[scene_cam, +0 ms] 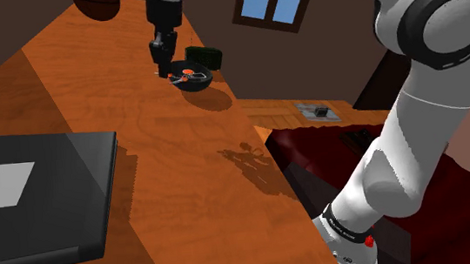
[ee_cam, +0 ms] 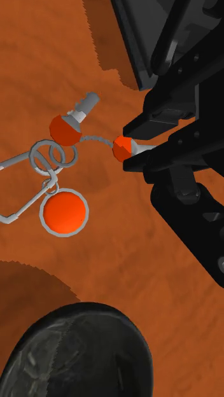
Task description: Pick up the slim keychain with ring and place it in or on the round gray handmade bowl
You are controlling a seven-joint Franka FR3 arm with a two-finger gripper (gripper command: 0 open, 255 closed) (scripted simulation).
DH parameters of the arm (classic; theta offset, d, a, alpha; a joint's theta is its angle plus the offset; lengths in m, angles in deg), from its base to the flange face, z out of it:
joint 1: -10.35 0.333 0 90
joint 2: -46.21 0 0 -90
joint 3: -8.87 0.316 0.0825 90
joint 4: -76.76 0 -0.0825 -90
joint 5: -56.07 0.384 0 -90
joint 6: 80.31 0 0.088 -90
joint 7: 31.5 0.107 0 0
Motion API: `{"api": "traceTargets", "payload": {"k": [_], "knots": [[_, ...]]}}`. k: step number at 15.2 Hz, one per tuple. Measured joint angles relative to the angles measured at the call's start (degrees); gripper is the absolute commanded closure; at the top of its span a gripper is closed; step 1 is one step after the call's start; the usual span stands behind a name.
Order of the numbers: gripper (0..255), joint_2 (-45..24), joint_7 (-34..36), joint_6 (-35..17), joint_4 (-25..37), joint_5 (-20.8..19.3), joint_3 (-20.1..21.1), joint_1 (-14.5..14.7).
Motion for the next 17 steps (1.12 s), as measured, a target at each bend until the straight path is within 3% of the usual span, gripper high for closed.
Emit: {"api": "traceTargets", "payload": {"k": [10,15,16,17], "knots": [[255,-11.2,-10.4,4.4,15.7,-1.7,-4.2,-5.4],[255,-21.4,-15.3,11.0,32.5,-2.9,-5.9,-7.1],[255,-24.2,-16.4,12.7,37.1,-3.2,-6.3,-7.4],[255,-29.5,-18.0,16.0,46.0,-3.7,-6.9,-7.4]]}}
